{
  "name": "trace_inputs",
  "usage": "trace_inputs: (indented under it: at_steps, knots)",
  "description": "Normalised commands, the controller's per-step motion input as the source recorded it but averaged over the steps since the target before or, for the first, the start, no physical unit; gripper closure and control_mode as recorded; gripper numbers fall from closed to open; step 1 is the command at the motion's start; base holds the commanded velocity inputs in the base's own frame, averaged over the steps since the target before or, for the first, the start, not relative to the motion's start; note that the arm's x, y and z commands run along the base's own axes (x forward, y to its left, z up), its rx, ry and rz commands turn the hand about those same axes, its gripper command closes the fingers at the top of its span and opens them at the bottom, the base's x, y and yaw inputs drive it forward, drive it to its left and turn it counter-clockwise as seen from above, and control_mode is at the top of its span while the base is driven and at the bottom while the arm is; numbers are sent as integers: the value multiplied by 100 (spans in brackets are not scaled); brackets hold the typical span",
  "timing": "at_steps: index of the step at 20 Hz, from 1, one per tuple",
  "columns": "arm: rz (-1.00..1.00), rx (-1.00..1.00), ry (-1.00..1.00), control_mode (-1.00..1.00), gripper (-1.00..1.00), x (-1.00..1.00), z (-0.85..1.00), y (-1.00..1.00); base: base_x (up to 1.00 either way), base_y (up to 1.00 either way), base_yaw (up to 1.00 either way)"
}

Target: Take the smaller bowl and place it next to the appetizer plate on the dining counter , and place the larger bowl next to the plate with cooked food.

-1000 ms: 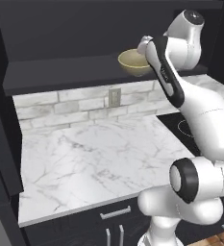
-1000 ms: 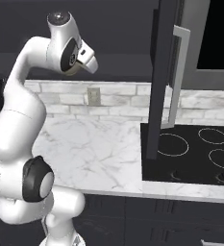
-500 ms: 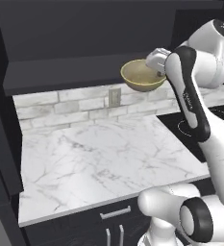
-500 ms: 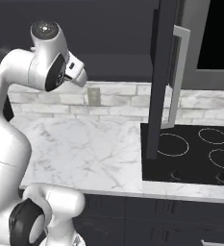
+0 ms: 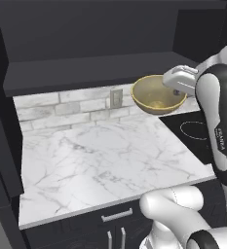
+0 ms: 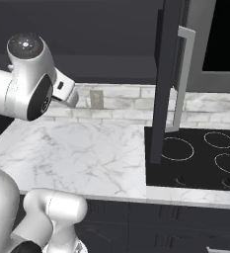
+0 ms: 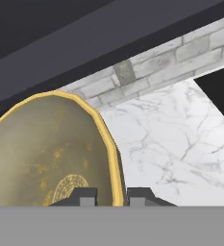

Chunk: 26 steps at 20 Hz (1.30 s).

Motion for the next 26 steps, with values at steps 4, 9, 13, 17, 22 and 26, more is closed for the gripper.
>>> trace_inputs:
  at_steps: [4, 9, 13, 17, 22, 26]
  knots:
    - [10, -2, 6, -100, 100, -100, 0, 0, 0, 0, 0]
    - [8, -3, 10, -100, 100, -87, 0, 0, 0, 0, 0]
    - [4, -4, 10, 100, 100, -35, -6, 0, -9, 0, 1]
    - [0, 0, 0, 100, 100, 0, 0, 0, -46, 7, 8]
    - [0, 0, 0, 100, 100, 0, 0, 0, -89, 12, 11]
    - [0, 0, 0, 100, 100, 0, 0, 0, -100, 13, 7]
